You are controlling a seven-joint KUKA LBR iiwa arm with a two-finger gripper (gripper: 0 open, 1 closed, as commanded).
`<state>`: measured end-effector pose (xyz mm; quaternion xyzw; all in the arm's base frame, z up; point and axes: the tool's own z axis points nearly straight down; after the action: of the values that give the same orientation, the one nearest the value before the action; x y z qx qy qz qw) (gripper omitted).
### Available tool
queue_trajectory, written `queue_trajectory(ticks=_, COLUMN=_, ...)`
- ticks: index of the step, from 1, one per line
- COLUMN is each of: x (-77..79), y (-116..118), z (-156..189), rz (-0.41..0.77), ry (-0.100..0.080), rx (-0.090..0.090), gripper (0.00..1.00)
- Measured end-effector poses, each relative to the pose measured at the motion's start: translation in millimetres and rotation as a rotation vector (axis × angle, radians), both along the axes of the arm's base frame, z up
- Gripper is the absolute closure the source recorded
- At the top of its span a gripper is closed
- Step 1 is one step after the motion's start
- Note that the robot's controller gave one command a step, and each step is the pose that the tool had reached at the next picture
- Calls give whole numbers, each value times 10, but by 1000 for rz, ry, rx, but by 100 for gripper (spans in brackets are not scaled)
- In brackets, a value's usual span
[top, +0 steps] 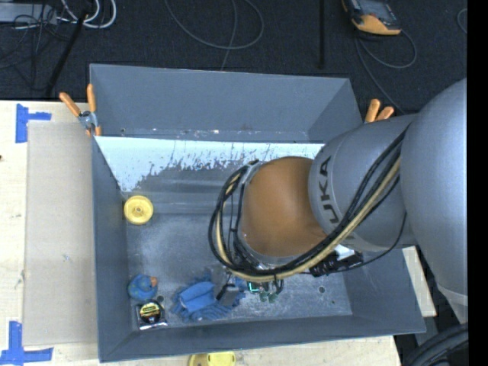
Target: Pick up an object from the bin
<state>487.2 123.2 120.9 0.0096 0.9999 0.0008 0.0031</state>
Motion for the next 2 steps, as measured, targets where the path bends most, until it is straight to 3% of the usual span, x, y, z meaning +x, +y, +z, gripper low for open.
queue_trajectory(ticks=1, x=-7, y=4, z=-532, rz=-52, ry=11, rx=-2, gripper=0)
queue_trajectory(ticks=2, x=255, y=546, z=-515, rz=-31, ry=7, rx=-1, gripper=100)
